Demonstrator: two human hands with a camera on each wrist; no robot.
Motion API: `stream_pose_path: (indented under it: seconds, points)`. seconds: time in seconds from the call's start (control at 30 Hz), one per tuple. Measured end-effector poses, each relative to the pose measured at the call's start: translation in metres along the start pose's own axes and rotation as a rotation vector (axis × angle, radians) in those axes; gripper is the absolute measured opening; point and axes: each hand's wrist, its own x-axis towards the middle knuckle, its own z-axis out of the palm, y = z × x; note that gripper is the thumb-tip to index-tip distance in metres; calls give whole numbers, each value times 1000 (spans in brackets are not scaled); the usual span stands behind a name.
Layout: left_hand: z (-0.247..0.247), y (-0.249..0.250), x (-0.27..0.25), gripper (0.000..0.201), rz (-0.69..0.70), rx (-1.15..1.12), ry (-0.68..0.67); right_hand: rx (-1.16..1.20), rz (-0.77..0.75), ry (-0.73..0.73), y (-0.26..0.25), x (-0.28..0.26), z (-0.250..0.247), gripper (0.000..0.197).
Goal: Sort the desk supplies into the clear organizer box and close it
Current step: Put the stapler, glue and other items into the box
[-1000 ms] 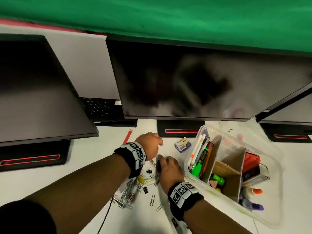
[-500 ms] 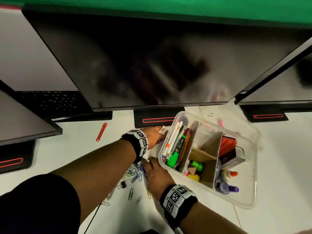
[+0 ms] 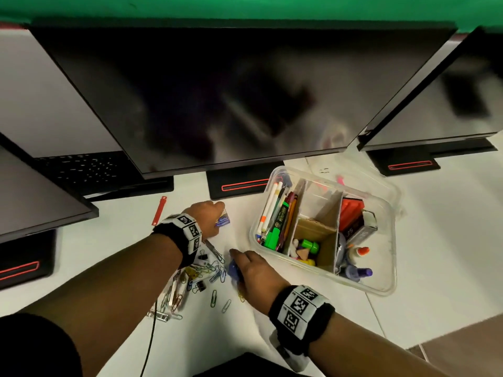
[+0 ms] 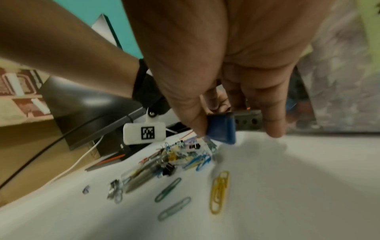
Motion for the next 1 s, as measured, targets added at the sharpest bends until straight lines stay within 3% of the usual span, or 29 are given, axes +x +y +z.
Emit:
stream_pose_path:
  seconds: [0.13,0.27,0.4,0.5,0.57,0.7,0.83,0.9,1.0]
  points:
    - [-9,-2,-15,48,-91,-367,170,93,-57,-49,-14,-24,-24,62]
    - [-24,13,-27,78,-5,-582,263,162,-82,-54,-22,-41,-50,61]
    - [-41,35,-34,68,120,-525,295,248,-31,-23,-15,-63,-82,59]
    - [-49,54,-33,57,171,-643,401,450,41,-72,-4,-82,-109,59]
    - [-51,68,-33,55,193,-710,445,680,53,8,3,-93,-128,56]
    - [-46,91,-36,55,303,-714,434,1079,179,360,23,-102,-156,43]
    - [-34,99,-42,57,353,-612,370,1177,433,614,48,-95,-162,30]
    - [-31,99,-45,56,361,-584,365,1168,566,649,60,-86,-156,32]
    - [-29,100,-49,54,379,-547,382,1042,713,572,71,-69,-146,28]
